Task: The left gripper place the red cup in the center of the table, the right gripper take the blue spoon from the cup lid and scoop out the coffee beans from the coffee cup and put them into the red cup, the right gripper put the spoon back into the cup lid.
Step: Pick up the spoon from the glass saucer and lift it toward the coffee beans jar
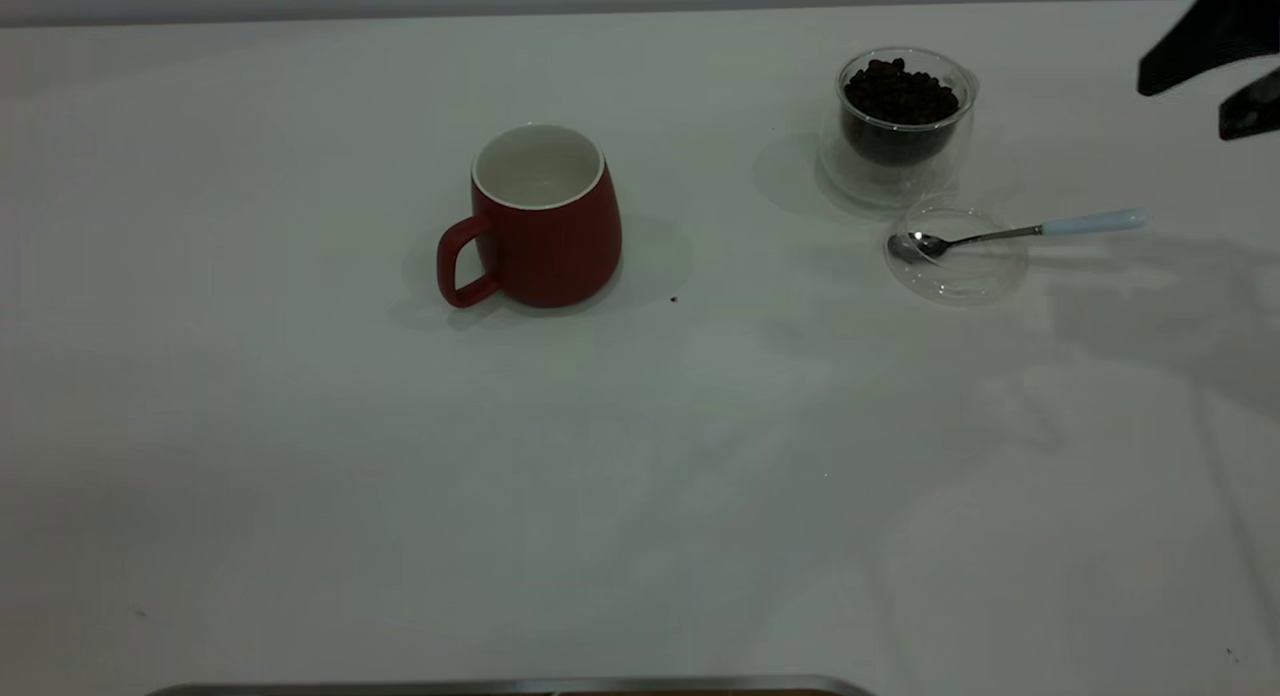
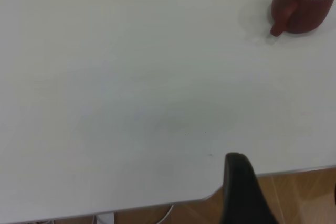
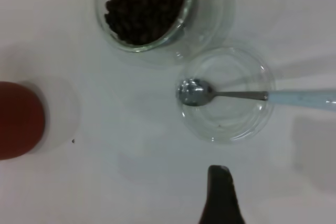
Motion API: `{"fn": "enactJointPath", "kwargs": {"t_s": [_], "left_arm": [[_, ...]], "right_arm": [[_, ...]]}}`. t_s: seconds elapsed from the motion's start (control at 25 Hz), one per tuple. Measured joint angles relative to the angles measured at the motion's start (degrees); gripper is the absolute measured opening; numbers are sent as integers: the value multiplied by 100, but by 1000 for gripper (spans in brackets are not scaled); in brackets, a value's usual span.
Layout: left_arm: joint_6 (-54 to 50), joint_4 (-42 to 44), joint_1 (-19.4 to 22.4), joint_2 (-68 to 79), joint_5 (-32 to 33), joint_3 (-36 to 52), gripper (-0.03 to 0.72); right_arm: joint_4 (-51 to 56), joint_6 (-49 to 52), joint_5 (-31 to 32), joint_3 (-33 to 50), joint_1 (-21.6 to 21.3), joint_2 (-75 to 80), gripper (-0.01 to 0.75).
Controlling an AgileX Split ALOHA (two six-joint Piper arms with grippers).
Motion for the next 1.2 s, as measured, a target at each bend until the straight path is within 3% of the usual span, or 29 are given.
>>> {"fn": "enactJointPath", "kwargs": {"t_s": [0.32,0.52,0.68,0.92,1.2], "left_arm": [[0,0,0,0,0,0,472],[0,0,0,0,0,0,472],[0,0,0,0,0,0,472],[0,0,0,0,0,0,472],[0,0,0,0,0,0,472]], "right_arm": [[1358,-1784,325,-212,-894,1049,588],[1656,-2442,1074,-595,-1130,1623,588],[1336,-2461,1358,-1094,-1153,2000,587],[189,-1550,1806,-1824,-1153,2485,587],[-44,-1391,1916,-1986,-1153,2684,587]]}}
